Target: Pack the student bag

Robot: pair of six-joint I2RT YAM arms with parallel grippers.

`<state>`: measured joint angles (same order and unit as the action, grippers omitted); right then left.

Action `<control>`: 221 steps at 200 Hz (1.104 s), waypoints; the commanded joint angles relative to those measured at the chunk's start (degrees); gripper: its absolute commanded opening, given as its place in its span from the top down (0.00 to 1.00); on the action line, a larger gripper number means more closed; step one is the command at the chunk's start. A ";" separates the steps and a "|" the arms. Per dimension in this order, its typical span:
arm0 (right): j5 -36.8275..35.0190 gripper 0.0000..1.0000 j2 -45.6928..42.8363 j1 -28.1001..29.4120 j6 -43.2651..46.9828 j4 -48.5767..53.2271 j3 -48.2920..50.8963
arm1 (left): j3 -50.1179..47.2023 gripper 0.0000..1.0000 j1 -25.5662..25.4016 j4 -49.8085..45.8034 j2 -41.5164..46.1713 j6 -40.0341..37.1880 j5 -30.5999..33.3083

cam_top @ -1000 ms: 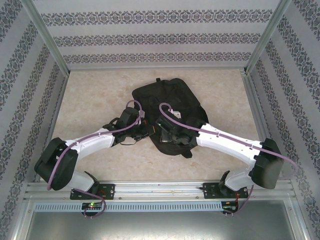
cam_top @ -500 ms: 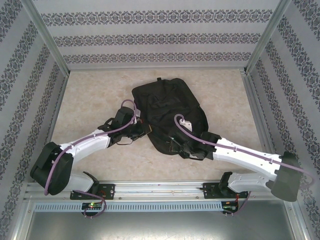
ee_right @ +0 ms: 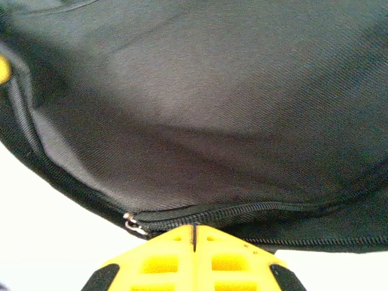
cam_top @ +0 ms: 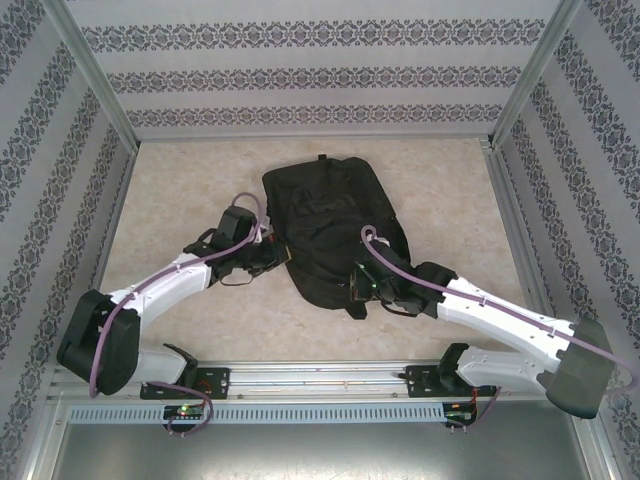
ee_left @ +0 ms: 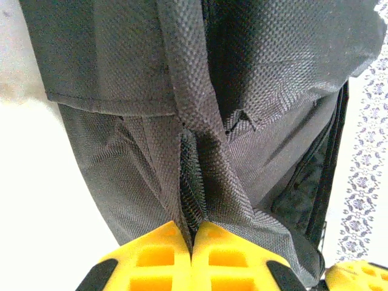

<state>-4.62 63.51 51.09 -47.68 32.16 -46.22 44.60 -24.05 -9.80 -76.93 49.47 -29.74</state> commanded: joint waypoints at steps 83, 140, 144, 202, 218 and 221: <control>13.24 1.00 22.53 2.99 -4.10 -24.58 -12.15 | 11.75 0.67 7.01 -31.31 4.96 0.68 9.09; 12.27 1.00 25.29 4.08 -4.06 -25.78 -12.69 | 9.97 0.62 2.00 -30.74 5.61 6.05 9.42; 11.86 1.00 25.16 4.10 -3.80 -25.44 -12.68 | 10.34 0.62 1.50 -30.79 5.22 5.87 9.63; 9.89 1.00 21.30 4.19 -2.98 -24.53 -9.82 | 10.32 0.64 -1.94 -28.83 1.61 6.07 12.62; 10.22 1.00 21.44 4.19 -3.28 -25.05 -9.09 | 9.74 0.64 -2.20 -26.97 0.61 6.07 11.85; 10.30 1.00 21.55 4.19 -3.28 -25.17 -8.98 | 9.64 0.64 -2.23 -26.60 0.51 6.12 11.60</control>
<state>6.87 86.35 54.65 -51.07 7.88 -56.66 54.70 -25.26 -37.98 -75.44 54.52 -18.76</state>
